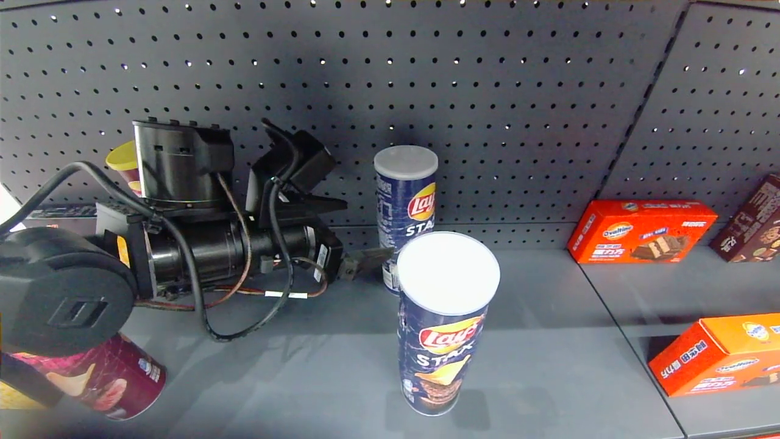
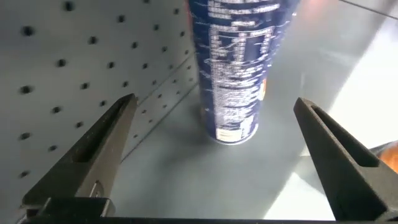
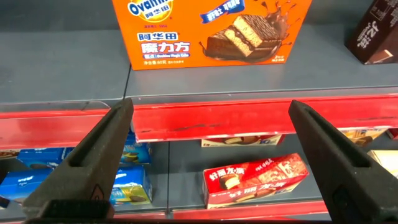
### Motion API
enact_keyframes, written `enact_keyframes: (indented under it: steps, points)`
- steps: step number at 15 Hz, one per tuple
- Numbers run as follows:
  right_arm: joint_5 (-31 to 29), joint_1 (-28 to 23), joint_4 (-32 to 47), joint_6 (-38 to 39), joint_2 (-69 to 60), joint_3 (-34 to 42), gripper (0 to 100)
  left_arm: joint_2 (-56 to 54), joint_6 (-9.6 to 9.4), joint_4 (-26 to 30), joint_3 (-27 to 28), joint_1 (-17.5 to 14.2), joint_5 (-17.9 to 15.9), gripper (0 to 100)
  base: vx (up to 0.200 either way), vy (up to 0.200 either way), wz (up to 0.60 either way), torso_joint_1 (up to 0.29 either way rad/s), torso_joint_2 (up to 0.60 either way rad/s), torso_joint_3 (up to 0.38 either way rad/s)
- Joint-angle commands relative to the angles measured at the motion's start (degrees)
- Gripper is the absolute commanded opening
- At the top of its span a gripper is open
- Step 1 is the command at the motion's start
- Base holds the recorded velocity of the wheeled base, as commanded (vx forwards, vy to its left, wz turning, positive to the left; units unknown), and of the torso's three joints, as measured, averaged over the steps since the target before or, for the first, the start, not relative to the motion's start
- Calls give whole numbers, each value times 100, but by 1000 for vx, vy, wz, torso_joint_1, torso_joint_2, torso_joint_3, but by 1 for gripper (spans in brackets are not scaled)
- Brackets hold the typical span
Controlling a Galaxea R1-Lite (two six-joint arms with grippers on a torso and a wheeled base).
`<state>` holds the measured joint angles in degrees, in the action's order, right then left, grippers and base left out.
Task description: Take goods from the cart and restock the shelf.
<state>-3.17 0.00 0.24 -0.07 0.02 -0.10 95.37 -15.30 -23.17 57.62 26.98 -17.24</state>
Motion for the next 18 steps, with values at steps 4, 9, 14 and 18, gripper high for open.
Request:
enact_keyframes:
  steps: [4, 9, 14, 18]
  points:
    - [1, 0, 2, -1, -2, 1, 100, 131, 1, -3, 100, 27, 291, 100, 0, 0, 0, 0, 0, 0]
    - [1, 0, 2, -1, -2, 1, 100, 500, 9, 6, 513, 159, 572, 100, 0, 0, 0, 0, 0, 0]
    - [1, 0, 2, -1, -2, 1, 100, 492, -17, 23, 390, 124, 651, 100, 0, 0, 0, 0, 0, 0]
    - [1, 0, 2, -1, -2, 1, 100, 404, -26, 15, 267, -43, 731, 100, 0, 0, 0, 0, 0, 0]
